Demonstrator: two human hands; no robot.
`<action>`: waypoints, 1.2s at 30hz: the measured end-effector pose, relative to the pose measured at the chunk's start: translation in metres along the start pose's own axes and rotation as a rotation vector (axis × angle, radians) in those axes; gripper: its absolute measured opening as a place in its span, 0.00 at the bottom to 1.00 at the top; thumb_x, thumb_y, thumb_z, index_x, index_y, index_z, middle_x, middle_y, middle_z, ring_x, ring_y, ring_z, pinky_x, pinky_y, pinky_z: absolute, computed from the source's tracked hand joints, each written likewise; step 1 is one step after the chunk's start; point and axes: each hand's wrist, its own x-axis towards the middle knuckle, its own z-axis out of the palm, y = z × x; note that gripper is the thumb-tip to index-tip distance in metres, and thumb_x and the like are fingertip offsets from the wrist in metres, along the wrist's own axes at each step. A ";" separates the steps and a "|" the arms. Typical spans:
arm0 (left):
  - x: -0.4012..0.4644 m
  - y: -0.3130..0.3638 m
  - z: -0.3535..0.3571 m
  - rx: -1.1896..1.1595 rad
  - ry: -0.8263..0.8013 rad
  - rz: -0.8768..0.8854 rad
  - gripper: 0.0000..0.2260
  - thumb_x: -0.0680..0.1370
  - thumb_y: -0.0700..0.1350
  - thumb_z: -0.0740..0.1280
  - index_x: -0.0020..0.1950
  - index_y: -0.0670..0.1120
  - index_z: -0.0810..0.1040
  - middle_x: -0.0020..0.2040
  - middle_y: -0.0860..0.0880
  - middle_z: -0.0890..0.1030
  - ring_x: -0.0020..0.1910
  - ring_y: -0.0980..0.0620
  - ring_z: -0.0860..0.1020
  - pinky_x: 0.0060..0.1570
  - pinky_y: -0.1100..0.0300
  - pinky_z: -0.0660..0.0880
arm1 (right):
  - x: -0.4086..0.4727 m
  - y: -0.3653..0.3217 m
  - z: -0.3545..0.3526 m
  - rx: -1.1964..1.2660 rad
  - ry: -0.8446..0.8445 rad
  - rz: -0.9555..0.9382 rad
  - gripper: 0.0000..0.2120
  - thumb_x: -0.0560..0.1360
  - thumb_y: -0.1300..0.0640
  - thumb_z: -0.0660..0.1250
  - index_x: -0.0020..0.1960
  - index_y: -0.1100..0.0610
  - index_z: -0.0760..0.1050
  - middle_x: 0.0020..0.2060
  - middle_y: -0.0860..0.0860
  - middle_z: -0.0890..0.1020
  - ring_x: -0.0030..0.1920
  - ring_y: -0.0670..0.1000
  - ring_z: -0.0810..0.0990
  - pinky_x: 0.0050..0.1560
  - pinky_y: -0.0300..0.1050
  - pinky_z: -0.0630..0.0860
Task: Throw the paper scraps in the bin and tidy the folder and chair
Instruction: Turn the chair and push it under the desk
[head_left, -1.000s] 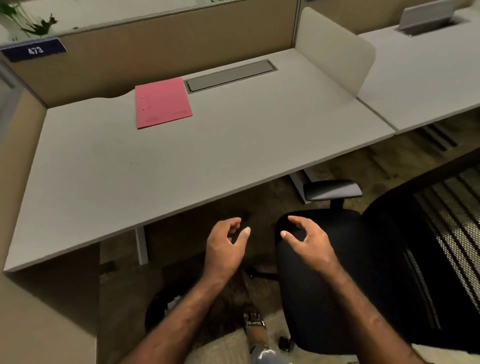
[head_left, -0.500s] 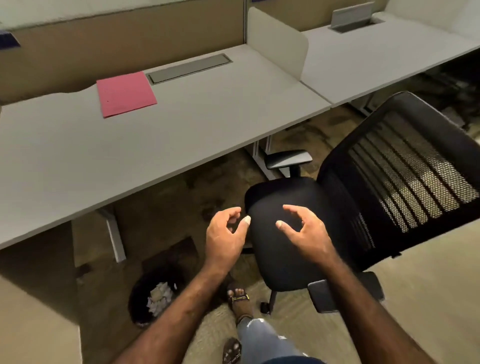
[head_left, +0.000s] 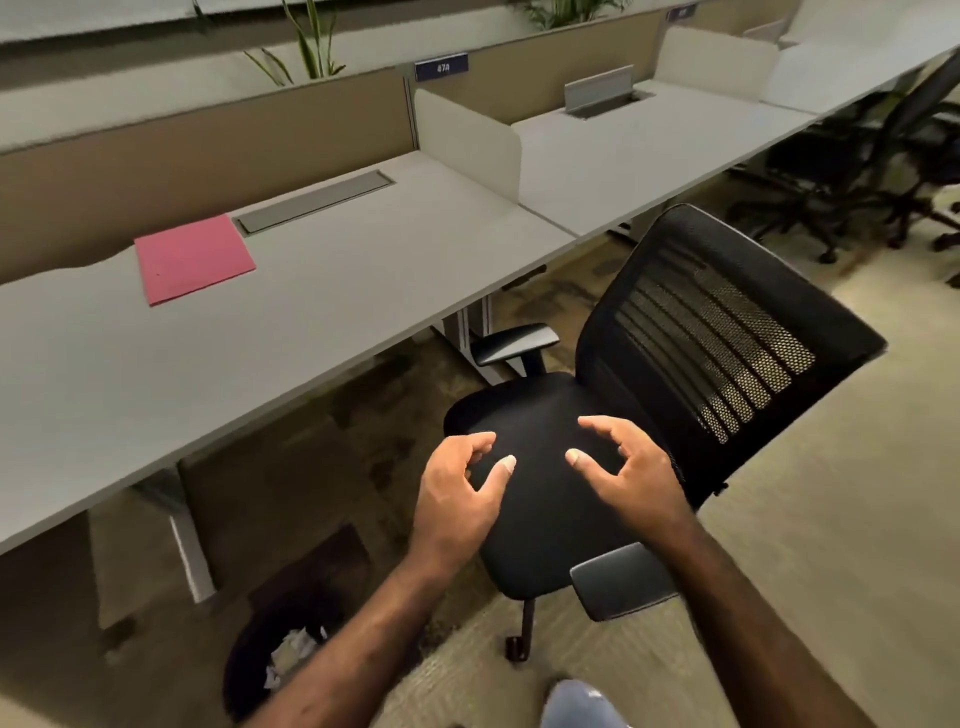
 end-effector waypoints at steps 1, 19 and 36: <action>0.000 0.002 0.006 0.010 -0.010 0.013 0.15 0.78 0.53 0.76 0.63 0.54 0.81 0.56 0.60 0.82 0.57 0.62 0.81 0.58 0.61 0.82 | 0.000 0.003 -0.003 0.004 0.008 -0.001 0.21 0.76 0.51 0.79 0.67 0.49 0.81 0.63 0.41 0.82 0.62 0.34 0.77 0.62 0.20 0.65; 0.008 0.086 0.207 -0.042 -0.158 -0.021 0.15 0.78 0.51 0.76 0.63 0.49 0.83 0.56 0.55 0.83 0.56 0.57 0.82 0.58 0.50 0.82 | 0.026 0.110 -0.156 -0.093 -0.033 0.010 0.21 0.78 0.50 0.76 0.70 0.49 0.79 0.66 0.43 0.81 0.66 0.38 0.76 0.70 0.39 0.73; 0.039 0.138 0.401 0.190 -0.322 -0.099 0.38 0.78 0.57 0.71 0.83 0.45 0.61 0.78 0.44 0.68 0.78 0.45 0.68 0.76 0.47 0.71 | 0.093 0.168 -0.255 -0.293 0.026 -0.263 0.20 0.78 0.57 0.77 0.69 0.57 0.81 0.68 0.52 0.81 0.73 0.54 0.76 0.75 0.57 0.73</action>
